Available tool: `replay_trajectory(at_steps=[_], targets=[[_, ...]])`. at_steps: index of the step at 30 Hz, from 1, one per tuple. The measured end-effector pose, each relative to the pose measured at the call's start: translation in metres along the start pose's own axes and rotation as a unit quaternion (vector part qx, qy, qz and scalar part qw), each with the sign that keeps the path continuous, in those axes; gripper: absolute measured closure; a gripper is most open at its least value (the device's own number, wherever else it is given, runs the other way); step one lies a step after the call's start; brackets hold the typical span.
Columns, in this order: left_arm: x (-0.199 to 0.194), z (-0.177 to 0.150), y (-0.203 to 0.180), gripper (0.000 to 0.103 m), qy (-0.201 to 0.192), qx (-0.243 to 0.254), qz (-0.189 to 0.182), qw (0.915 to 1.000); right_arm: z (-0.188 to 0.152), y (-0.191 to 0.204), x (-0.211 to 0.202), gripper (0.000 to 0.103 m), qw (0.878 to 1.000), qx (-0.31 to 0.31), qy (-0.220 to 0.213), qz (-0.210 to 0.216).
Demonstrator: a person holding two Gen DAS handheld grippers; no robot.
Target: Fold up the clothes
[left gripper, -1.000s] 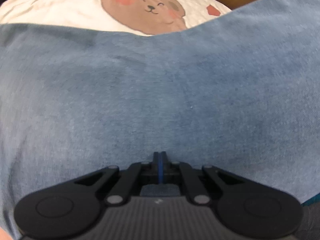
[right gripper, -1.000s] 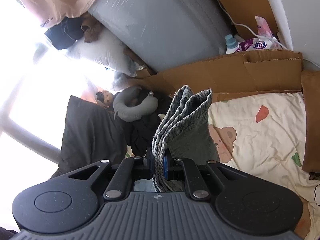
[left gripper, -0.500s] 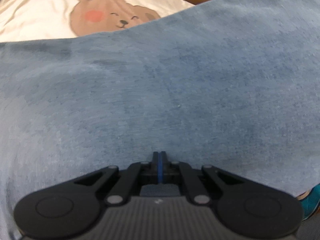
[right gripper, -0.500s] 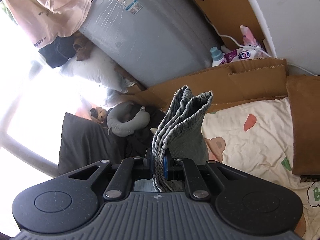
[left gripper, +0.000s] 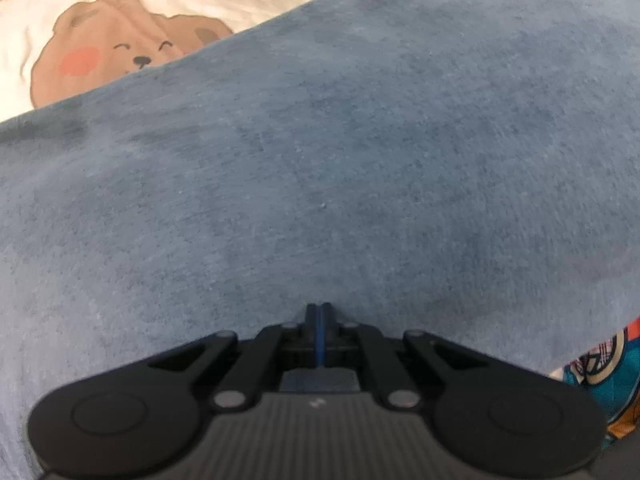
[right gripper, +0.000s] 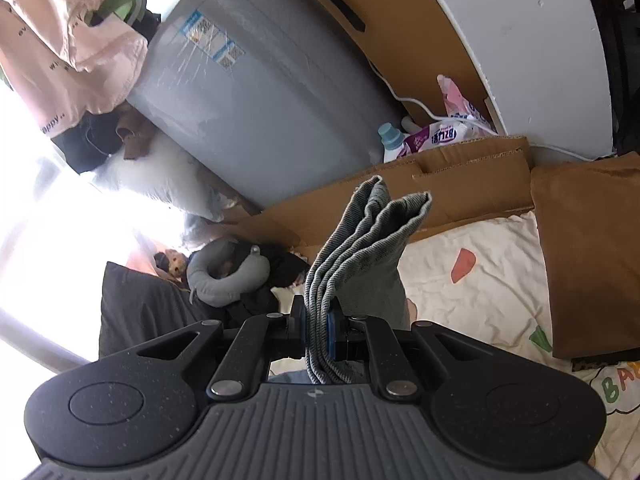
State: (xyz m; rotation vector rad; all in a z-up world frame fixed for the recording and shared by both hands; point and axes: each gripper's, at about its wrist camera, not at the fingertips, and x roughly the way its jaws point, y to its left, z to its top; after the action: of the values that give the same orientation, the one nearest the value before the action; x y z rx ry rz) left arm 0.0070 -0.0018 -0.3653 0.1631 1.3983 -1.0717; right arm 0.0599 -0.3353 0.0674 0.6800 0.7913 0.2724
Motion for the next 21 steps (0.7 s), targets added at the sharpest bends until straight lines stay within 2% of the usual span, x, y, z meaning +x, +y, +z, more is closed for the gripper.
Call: replay_trajectory(at_steps=[3,7,13,14,15,21], targets=[[-0.002,0.002,0.01,0.103,-0.009,-0.019,0.004,0.9998,0.0,0.008,0.006,0.094,1.0,-0.003,0.005,0.006],[-0.012,0.001,0.036,0.103,-0.02,-0.052,0.037,0.9978,0.0,0.022,0.014,0.094,1.0,-0.008,0.01,0.02],[-0.055,-0.011,0.072,0.099,-0.053,-0.094,0.046,0.9931,-0.006,0.056,0.039,0.094,0.998,-0.032,0.042,0.039],[-0.064,-0.024,0.077,0.099,-0.06,-0.101,0.048,0.9919,-0.009,0.06,0.045,0.094,0.997,-0.035,0.048,0.039],[-0.07,-0.042,0.066,0.099,-0.067,-0.109,0.05,0.9905,-0.011,0.065,0.05,0.094,0.997,-0.037,0.055,0.039],[-0.137,-0.07,0.083,0.099,-0.106,-0.169,0.065,0.9778,-0.024,0.091,0.08,0.094,0.995,-0.046,0.085,0.037]])
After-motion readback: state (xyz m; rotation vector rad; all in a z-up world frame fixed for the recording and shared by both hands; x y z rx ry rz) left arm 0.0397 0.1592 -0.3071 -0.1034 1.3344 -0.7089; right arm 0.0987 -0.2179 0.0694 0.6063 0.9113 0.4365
